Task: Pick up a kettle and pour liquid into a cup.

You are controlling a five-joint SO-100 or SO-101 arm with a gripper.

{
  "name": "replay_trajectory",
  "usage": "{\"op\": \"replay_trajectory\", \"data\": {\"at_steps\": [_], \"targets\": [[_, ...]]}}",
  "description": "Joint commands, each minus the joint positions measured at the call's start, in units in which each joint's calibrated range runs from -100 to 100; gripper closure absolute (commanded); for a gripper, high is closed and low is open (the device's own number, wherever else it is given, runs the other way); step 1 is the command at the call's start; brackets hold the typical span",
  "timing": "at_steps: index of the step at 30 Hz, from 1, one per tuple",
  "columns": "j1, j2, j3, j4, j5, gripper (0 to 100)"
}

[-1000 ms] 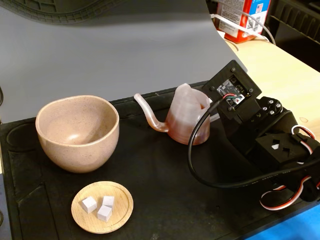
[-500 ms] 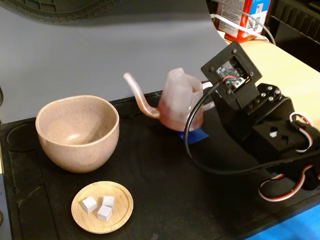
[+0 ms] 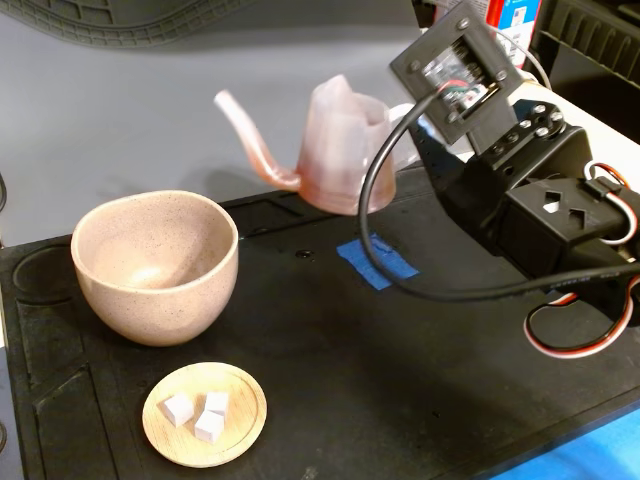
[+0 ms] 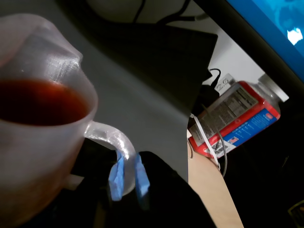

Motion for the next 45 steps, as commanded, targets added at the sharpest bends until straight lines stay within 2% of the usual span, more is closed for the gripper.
{"op": "replay_trajectory", "data": {"at_steps": [1,9,11,15,20,27,31,33,45], "targets": [[-0.5,-3.9,-1.0,0.3,0.8,99],[-1.4,-4.0,-3.8,0.3,1.8,99],[-1.8,-4.1,-6.0,4.9,3.3,99],[-1.5,-6.1,-6.1,6.1,5.9,99],[-1.1,-16.1,-6.4,18.1,9.9,99],[-1.8,-17.3,-6.4,18.2,14.6,99],[-3.6,-16.8,-6.5,18.2,14.9,99],[-4.1,-17.3,-6.5,18.2,17.5,99],[-5.1,-17.0,-6.5,18.2,20.2,99]]}}
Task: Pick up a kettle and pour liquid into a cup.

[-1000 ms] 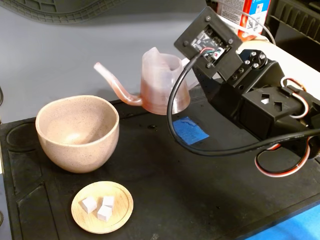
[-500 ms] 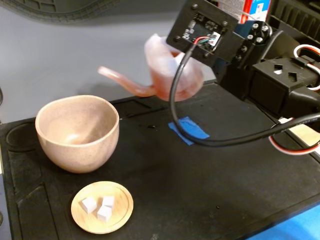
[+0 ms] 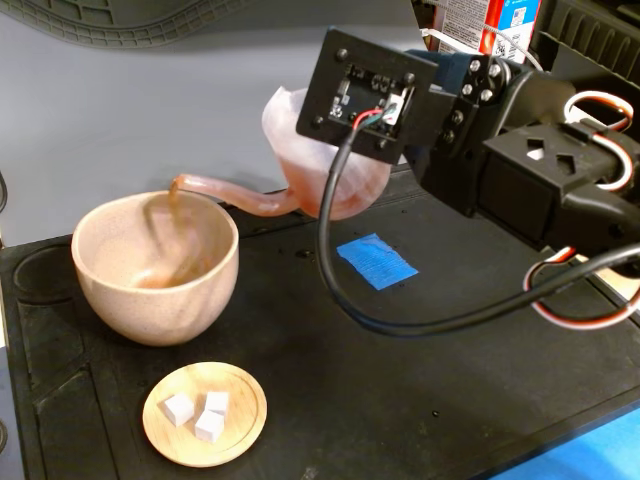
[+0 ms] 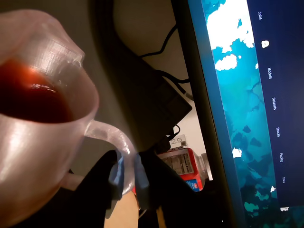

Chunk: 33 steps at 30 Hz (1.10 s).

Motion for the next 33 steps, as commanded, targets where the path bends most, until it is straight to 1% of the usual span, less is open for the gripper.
{"op": "replay_trajectory", "data": {"at_steps": [1,3,6,26,27,28,30,31,33], "targets": [[0.1,-3.4,-3.6,0.0,0.3,99],[0.1,-3.3,-3.5,0.0,0.3,99],[0.0,-3.5,-3.5,0.0,2.0,99],[0.0,-3.2,-3.5,0.0,1.6,99],[0.3,-3.1,-3.6,0.0,0.6,99],[0.7,-3.1,-3.5,0.0,-2.2,99],[0.9,-3.0,-3.6,0.0,-4.4,99],[1.9,-3.0,-3.2,0.0,-8.1,99],[3.5,-3.1,-2.8,0.0,-11.1,99]]}}
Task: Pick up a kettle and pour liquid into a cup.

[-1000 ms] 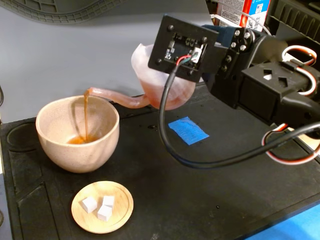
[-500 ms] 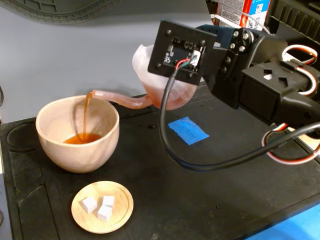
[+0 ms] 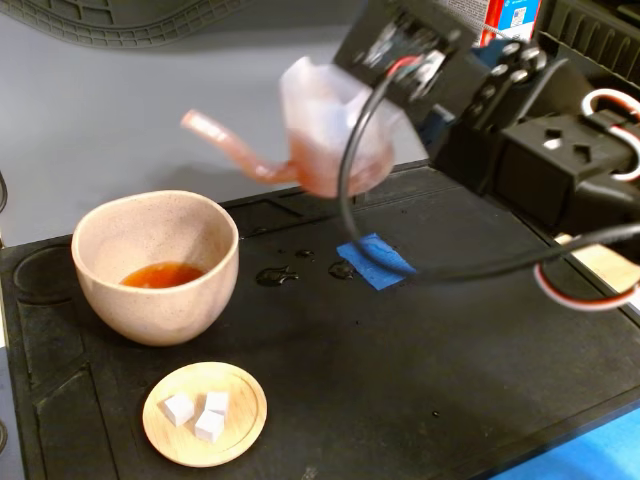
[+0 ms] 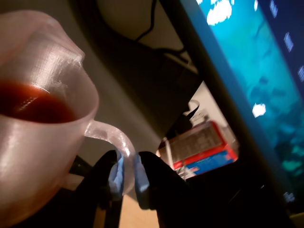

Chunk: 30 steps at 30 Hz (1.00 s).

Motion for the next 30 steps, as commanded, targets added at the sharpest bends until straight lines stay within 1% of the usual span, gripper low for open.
{"op": "replay_trajectory", "data": {"at_steps": [1,3,8,10,12,13,16,17,20,28,30], "targets": [[1.1,-3.1,-2.8,0.0,-3.8,99],[1.2,-3.1,-2.8,0.0,-5.8,99],[3.1,-3.5,0.1,-0.8,-13.9,99],[4.0,-3.7,2.5,-1.1,-14.1,99],[4.5,-3.0,4.6,-6.5,-14.1,99],[5.5,-3.2,7.1,-7.6,-14.1,99],[5.7,-3.8,9.3,-8.3,-14.2,99],[5.5,-3.7,9.3,-10.3,-14.2,99],[5.5,-3.8,11.4,-11.2,-15.4,99],[6.0,-0.8,13.7,-11.6,-14.5,99],[6.0,3.0,13.3,-16.1,-14.0,99]]}}
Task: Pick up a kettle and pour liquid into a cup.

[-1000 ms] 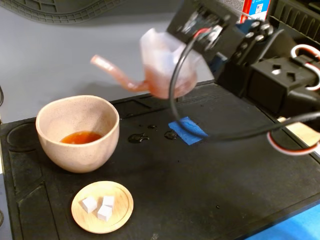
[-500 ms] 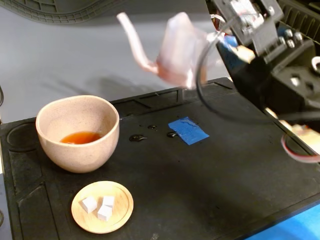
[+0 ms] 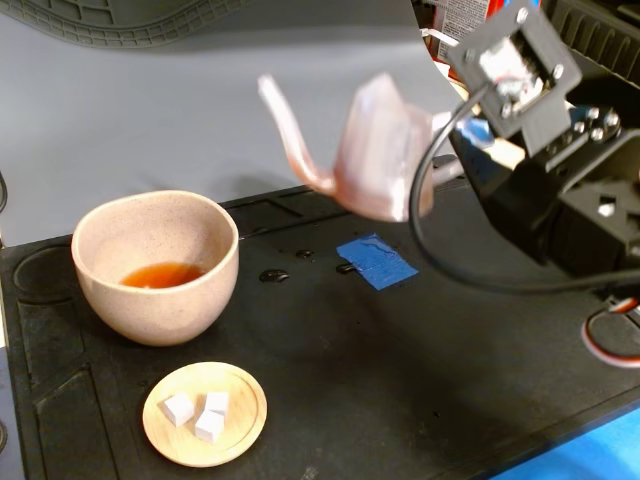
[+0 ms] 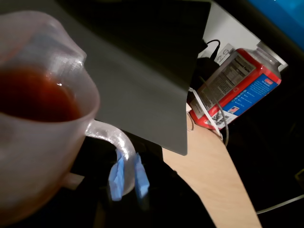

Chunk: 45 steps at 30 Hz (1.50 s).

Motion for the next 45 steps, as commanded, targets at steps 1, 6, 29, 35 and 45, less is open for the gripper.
{"op": "replay_trajectory", "data": {"at_steps": [1,6,29,35,45], "targets": [[0.4,4.9,-1.4,-7.2,0.2,99],[0.4,13.7,-4.4,-12.9,0.5,99],[2.8,23.2,-12.3,-12.9,5.0,99],[2.9,23.4,-12.2,-12.1,5.0,99],[2.3,28.5,-13.2,-13.1,4.6,99]]}}
